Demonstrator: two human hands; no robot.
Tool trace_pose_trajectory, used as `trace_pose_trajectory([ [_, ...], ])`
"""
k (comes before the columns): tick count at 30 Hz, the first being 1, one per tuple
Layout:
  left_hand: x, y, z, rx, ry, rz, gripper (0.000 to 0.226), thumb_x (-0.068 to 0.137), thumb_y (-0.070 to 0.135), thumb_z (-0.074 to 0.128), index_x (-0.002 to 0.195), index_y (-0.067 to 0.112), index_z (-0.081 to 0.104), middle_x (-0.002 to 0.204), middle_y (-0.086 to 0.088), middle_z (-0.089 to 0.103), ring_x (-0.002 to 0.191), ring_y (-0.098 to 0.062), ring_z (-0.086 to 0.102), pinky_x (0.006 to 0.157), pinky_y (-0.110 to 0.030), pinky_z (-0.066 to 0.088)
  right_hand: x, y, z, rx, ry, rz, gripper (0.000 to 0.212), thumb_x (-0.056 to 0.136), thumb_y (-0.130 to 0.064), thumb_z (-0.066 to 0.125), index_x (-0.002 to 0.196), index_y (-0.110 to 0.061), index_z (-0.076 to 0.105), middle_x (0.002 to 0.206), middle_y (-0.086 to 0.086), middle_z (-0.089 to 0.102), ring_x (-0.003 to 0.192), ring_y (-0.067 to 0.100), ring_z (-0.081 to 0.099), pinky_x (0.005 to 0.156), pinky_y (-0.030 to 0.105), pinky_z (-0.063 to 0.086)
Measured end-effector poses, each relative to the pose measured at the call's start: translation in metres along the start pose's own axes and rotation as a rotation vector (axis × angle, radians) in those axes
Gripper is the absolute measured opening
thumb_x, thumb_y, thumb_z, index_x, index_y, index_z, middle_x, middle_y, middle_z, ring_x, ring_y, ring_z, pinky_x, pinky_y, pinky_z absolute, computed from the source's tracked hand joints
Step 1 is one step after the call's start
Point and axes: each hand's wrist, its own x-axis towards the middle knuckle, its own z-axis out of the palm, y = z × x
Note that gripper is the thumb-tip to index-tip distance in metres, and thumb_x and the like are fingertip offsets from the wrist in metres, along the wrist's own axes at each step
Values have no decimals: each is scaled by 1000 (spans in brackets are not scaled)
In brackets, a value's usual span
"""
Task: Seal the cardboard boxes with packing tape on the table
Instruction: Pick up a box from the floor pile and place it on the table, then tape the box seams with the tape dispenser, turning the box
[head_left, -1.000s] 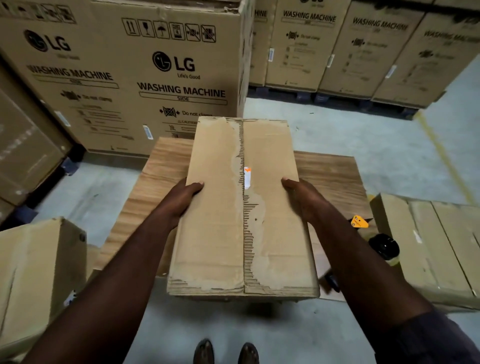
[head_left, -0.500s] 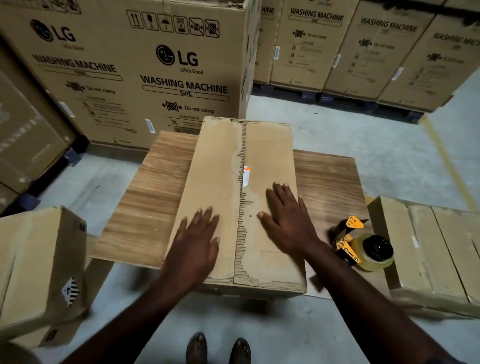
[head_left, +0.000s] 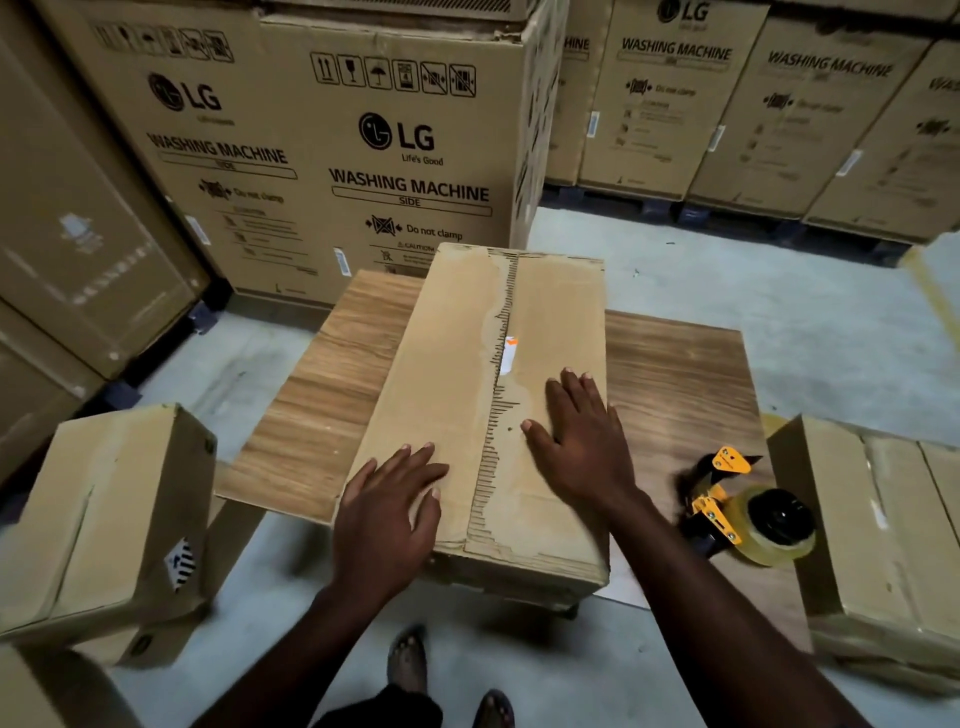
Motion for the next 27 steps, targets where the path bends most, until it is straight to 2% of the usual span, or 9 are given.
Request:
trace_pose_trajectory([
  [4, 20, -15, -8, -80, 71, 10, 22, 91, 29, 55, 104, 34, 73, 126, 22, 66, 130, 1, 53, 112, -35, 38, -2, -12, 8, 12, 54, 67, 73, 98, -61, 37, 159, -22, 25, 170, -1, 10, 156, 20, 2, 124, 52, 12],
  [9, 81, -56, -28, -138, 24, 20, 15, 91, 34, 61, 99, 37, 74, 110, 29, 69, 115, 7, 59, 96, -34, 52, 3, -51, 31, -107, 104, 199, 76, 98, -55, 26, 159, -9, 25, 169, 12, 10, 156, 28, 0, 123, 58, -5],
  [11, 108, -72, -35, -138, -12, 44, 15, 90, 36, 63, 100, 37, 75, 108, 28, 70, 110, 8, 61, 93, -33, 54, 9, -68, 40, -148, 91, 156, 78, 97, -53, 22, 158, -5, 24, 168, 16, 12, 156, 30, 1, 122, 58, -8],
  [16, 173, -109, -48, -167, -71, 103, 15, 88, 30, 67, 100, 30, 77, 105, 20, 72, 104, 2, 65, 93, -29, 53, 28, -105, 55, -128, -56, -128, 76, 98, -51, 20, 160, -7, 18, 169, 11, 8, 157, 28, 0, 124, 53, -6],
  [21, 195, -122, -48, -186, -74, 85, 15, 88, 27, 68, 101, 29, 76, 105, 18, 72, 103, -4, 67, 89, -13, 47, 44, -117, 64, -146, -55, -162, 71, 100, -48, 28, 159, -9, 25, 168, 10, 16, 156, 28, 8, 125, 53, 0],
  [22, 192, -119, -45, -186, -69, 76, 16, 89, 30, 65, 103, 29, 74, 108, 18, 71, 106, -6, 66, 91, -16, 46, 44, -115, 63, -137, -55, -167, 70, 100, -48, 30, 159, -10, 25, 168, 9, 17, 156, 27, 8, 125, 53, 1],
  [24, 179, -110, -33, -139, -102, 69, 29, 89, 43, 56, 111, 31, 70, 121, 14, 66, 122, -13, 59, 104, -33, 42, 43, -111, 60, -107, -63, -169, 70, 101, -50, 31, 160, -13, 23, 169, 5, 15, 156, 25, 7, 125, 51, 2],
  [27, 147, -86, -11, 99, -167, 68, 49, 90, 56, 45, 130, 32, 60, 151, 4, 48, 144, -21, 40, 117, -50, 22, 59, -98, 51, -116, -104, -114, 75, 102, -59, 26, 162, -16, 14, 170, 2, 7, 157, 21, 0, 124, 48, -4],
])
